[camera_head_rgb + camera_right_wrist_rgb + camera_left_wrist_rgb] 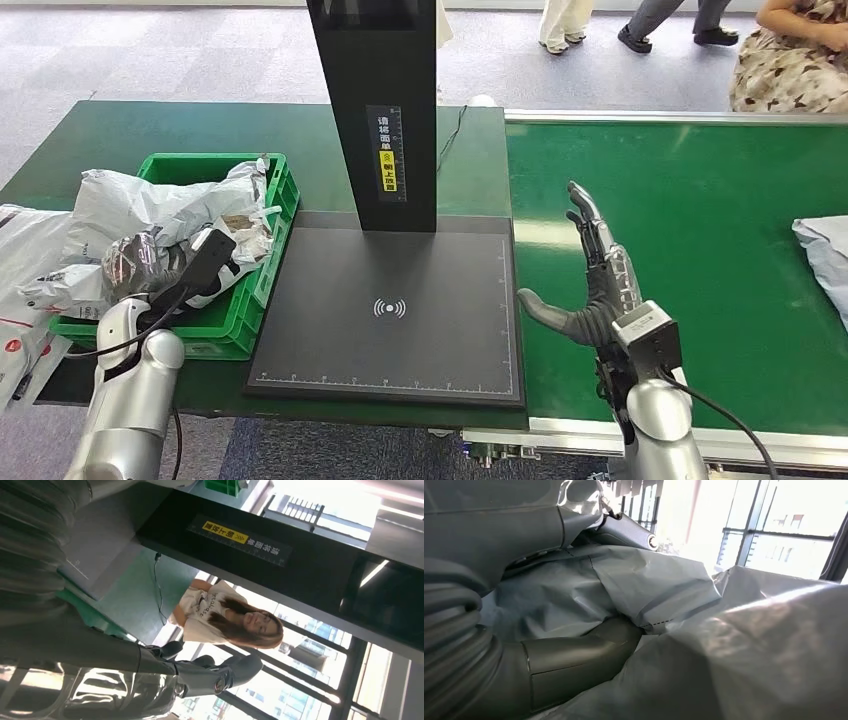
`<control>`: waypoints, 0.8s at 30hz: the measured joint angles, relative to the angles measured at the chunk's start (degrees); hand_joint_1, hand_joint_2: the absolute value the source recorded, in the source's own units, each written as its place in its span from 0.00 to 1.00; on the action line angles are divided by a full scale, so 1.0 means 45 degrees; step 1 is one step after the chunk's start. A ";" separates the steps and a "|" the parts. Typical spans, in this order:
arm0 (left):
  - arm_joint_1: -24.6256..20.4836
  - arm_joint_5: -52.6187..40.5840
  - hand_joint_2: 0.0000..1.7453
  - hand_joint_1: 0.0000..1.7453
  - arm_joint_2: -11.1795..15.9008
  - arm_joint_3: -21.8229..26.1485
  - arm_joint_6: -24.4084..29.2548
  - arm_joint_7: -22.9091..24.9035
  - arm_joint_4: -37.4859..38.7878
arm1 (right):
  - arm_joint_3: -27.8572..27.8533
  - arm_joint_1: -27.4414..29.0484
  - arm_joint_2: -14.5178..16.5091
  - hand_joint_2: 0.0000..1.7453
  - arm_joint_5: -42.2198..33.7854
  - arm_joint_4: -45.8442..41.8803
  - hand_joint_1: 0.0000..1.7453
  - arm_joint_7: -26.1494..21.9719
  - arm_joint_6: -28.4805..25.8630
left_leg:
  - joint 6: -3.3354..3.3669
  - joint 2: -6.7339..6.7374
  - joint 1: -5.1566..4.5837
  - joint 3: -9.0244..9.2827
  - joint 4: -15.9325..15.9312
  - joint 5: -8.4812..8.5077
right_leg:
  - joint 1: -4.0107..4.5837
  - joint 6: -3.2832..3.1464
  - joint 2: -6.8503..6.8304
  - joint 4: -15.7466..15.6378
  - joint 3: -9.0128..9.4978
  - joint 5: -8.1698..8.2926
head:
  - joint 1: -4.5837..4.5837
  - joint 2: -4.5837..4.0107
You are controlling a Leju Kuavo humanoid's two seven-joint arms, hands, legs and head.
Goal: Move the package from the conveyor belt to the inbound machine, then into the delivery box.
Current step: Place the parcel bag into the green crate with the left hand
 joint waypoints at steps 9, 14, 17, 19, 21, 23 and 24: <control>0.0160 0.1565 1.00 0.00 0.0077 -0.0110 0.1143 -0.0980 0.0103 | -0.0001 0.0141 0.0024 1.00 0.0022 -0.0053 0.00 0.0109 0.0059 | -0.0001 0.0001 0.0003 0.0003 0.0000 0.0001 | 0.0001 -0.0001 0.0000 0.0001 -0.0001 0.0000 | -0.0002 0.0000; 0.0706 0.3929 1.00 0.00 -0.0111 -0.0380 0.2088 -0.3308 -0.0724 | -0.0006 0.0384 0.0027 1.00 0.0029 -0.0154 0.00 0.0033 0.0040 | 0.0000 0.0001 -0.0001 0.0002 0.0000 -0.0001 | 0.0000 0.0000 0.0000 -0.0002 -0.0001 -0.0001 | -0.0002 0.0001; 0.1293 0.5376 1.00 0.00 -0.0408 -0.0709 0.2093 -0.4378 -0.1712 | -0.0024 0.0500 0.0027 1.00 0.0013 -0.0198 0.00 -0.0069 0.0021 | 0.0001 0.0003 -0.0003 0.0000 0.0000 -0.0009 | -0.0002 0.0003 0.0002 -0.0008 -0.0002 -0.0002 | -0.0002 0.0000; 0.1731 0.6466 1.00 0.00 -0.0634 -0.1001 0.1902 -0.5064 -0.2493 | -0.0045 0.0538 0.0027 1.00 -0.0015 -0.0219 0.00 -0.0134 0.0021 | 0.0004 0.0003 -0.0004 0.0000 0.0001 -0.0014 | -0.0003 0.0004 0.0002 -0.0012 -0.0001 -0.0003 | 0.0000 0.0001; 0.2153 0.7673 1.00 0.00 -0.0854 -0.1319 0.1478 -0.5733 -0.3246 | -0.0078 0.0558 0.0027 1.00 -0.0105 -0.0219 0.00 -0.0174 0.0058 | 0.0007 0.0003 -0.0005 0.0000 0.0001 -0.0016 | -0.0003 0.0004 0.0002 -0.0014 -0.0001 -0.0003 | 0.0000 0.0001; 0.2616 0.9118 1.00 0.00 -0.1073 -0.1707 0.0655 -0.6417 -0.4070 | -0.0109 0.0571 0.0027 1.00 -0.0296 -0.0213 0.00 -0.0177 0.0153 | 0.0007 0.0003 -0.0005 0.0000 0.0001 -0.0016 | -0.0003 0.0004 0.0002 -0.0014 -0.0001 -0.0003 | 0.0000 0.0000; 0.2825 0.9808 1.00 0.00 -0.1167 -0.1914 0.0142 -0.6693 -0.4445 | -0.0118 0.0572 0.0027 1.00 -0.0396 -0.0202 0.00 -0.0161 0.0208 | 0.0007 0.0003 -0.0005 0.0000 0.0001 -0.0017 | -0.0003 0.0004 0.0002 -0.0015 -0.0001 -0.0003 | 0.0000 0.0000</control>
